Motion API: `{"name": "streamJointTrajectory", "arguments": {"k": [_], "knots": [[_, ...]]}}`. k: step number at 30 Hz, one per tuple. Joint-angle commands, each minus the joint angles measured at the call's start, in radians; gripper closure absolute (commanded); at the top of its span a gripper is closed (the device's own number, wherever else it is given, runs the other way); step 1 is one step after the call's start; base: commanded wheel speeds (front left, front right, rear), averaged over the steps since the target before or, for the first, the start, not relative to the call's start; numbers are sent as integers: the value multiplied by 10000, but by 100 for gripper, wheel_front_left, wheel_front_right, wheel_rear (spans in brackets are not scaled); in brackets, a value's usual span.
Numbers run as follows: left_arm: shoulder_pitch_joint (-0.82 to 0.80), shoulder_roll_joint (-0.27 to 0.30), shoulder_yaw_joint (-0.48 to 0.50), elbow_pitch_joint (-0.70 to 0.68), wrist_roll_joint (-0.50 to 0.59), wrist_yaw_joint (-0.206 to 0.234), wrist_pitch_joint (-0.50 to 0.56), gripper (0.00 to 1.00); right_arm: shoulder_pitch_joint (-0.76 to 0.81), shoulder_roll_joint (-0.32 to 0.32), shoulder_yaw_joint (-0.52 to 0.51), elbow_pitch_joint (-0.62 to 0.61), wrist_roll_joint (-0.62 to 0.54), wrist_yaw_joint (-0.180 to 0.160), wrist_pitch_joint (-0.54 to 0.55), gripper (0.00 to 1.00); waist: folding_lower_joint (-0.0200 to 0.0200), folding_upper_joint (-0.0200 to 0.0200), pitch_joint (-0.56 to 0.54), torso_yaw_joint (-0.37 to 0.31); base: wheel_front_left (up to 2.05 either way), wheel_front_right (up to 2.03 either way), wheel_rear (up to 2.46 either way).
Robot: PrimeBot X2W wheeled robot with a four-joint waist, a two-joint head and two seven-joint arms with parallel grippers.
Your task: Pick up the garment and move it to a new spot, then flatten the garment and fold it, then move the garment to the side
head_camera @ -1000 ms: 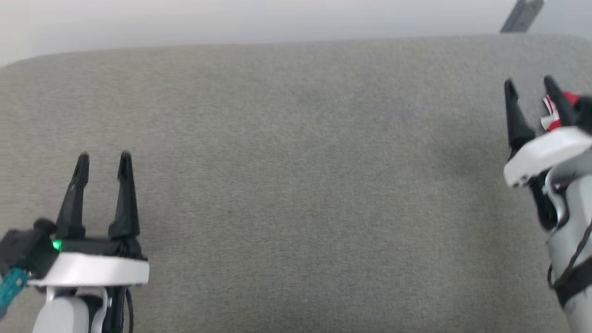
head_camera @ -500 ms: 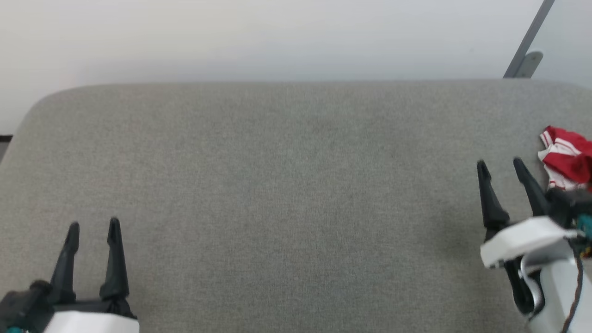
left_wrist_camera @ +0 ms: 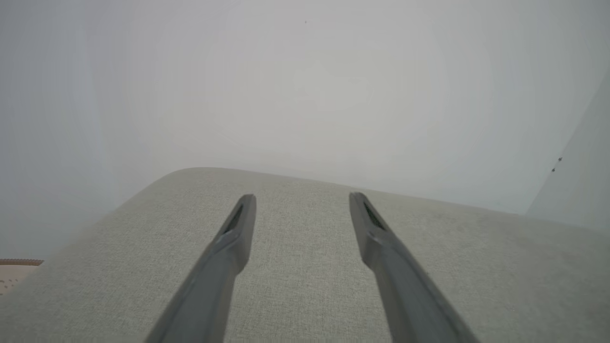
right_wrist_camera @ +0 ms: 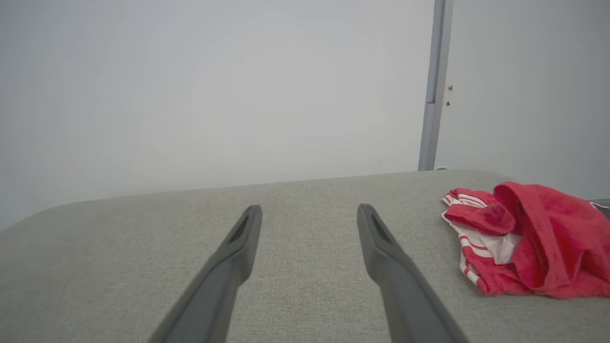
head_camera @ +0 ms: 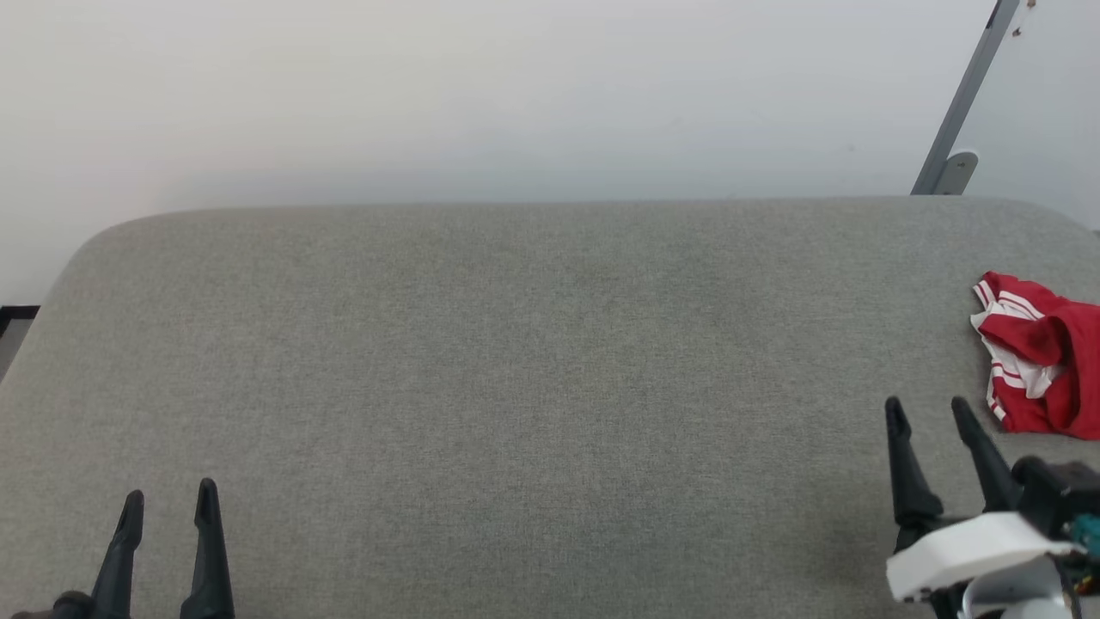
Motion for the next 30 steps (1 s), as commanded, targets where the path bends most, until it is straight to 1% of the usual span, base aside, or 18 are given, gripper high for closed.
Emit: {"name": "streamJointTrajectory", "arguments": {"k": [1, 12, 25, 26, 29, 30], "knots": [[119, -7, 46, -38, 71, -25, -48, 0, 184, 75, 3, -132, -99, 1, 29, 0, 0, -1, -41, -15, 0, 0, 0], [301, -115, -107, 58, 196, -25, -48, 0, 1019, 479, 54, -735, -253, -1, 221, 0, 0, -1, -135, -94, 0, 0, 0], [33, -248, -216, -3, 94, -26, -48, 0, 1252, 634, 44, -1019, -397, 1, 382, 0, 0, -1, -100, -121, 0, 0, 0], [143, -259, -217, 25, 91, 0, 1, 100, 1166, 620, 40, -990, -327, 0, 361, 100, 0, -1, -100, -122, 0, 0, 0], [202, -371, -251, 290, 52, 0, 29, 100, 1210, 662, 36, -738, -263, 0, 378, 100, 0, -1, -96, -122, 0, 0, 0], [164, -381, -262, 311, -125, 0, 69, 100, 1165, 665, 13, -709, -82, 0, 429, 100, 0, -1, -93, -123, 0, 0, 0]]}}
